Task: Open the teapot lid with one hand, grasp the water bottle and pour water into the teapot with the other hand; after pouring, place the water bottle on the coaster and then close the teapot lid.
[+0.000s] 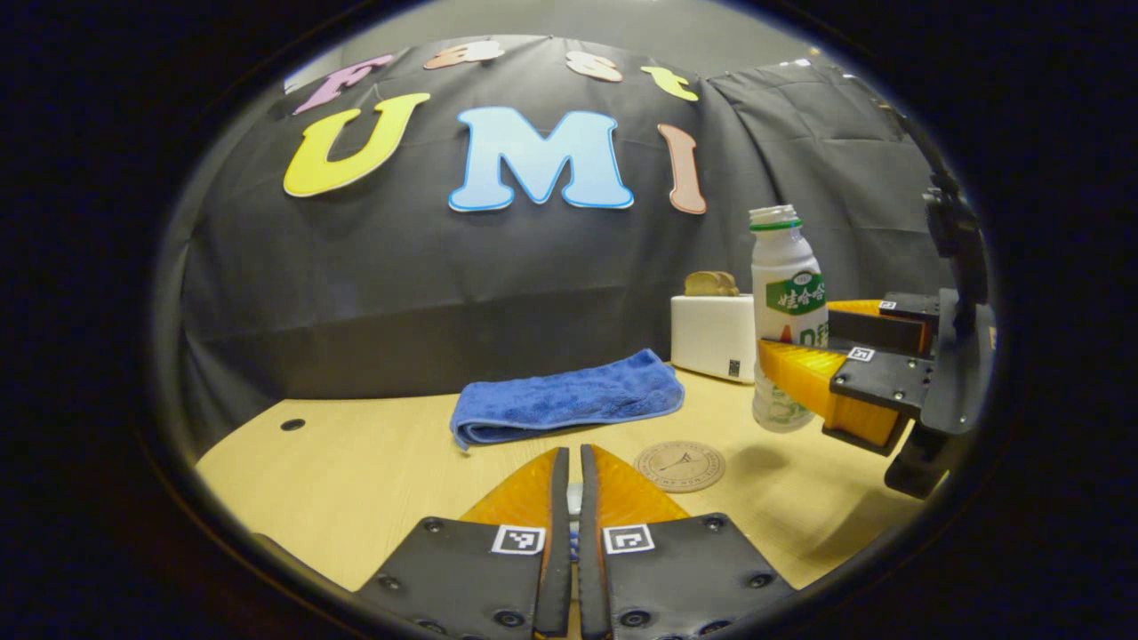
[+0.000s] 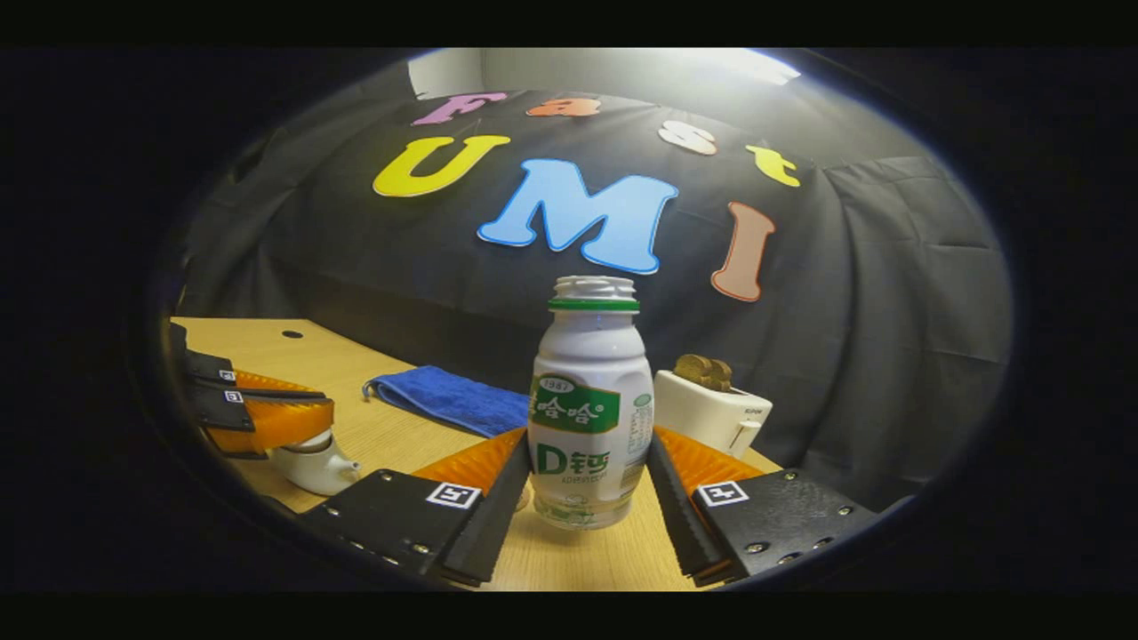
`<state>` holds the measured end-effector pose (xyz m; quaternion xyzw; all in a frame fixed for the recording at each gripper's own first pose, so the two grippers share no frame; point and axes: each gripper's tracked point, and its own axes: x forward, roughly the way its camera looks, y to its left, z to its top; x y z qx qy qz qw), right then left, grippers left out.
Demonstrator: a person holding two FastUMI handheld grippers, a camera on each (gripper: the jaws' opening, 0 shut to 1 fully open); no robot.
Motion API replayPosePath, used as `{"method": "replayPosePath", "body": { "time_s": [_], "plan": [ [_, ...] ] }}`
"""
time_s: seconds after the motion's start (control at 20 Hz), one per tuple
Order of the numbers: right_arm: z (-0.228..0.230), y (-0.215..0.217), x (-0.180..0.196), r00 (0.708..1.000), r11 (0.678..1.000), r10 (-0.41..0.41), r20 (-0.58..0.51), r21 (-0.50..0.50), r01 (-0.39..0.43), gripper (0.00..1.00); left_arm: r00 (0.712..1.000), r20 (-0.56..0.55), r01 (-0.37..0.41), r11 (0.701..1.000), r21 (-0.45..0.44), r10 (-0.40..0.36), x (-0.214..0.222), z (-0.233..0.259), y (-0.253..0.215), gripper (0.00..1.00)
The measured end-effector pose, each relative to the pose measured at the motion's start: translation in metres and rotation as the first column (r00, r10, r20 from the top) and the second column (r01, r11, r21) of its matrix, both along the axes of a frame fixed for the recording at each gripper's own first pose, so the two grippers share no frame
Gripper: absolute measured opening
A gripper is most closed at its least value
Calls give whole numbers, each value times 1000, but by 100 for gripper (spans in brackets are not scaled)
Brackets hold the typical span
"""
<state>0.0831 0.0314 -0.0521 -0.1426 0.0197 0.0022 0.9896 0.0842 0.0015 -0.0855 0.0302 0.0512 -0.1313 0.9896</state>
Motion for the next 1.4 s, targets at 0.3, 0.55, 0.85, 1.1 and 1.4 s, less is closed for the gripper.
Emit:
{"method": "replayPosePath", "body": {
  "time_s": [0.3,0.55,0.85,1.1,1.4],
  "plan": [
    [-1,-1,0,1000,1000,-2,-3,2,2,74,1000,-6,-9,999,34,9,1,-3,-2,15],
    [-3,2,1,1000,1000,12,-9,11,-11,74,1000,-8,-17,999,47,17,0,-3,-1,18],
    [-5,9,2,999,996,48,-15,75,-47,74,998,46,-44,999,-3,44,-5,19,11,23],
    [-17,17,8,995,982,91,-48,172,-81,74,993,66,-94,994,-48,97,-5,28,32,23],
    [-12,25,18,988,937,150,-24,322,-135,74,991,40,-127,987,-103,131,0,22,46,23]
  ]
}}
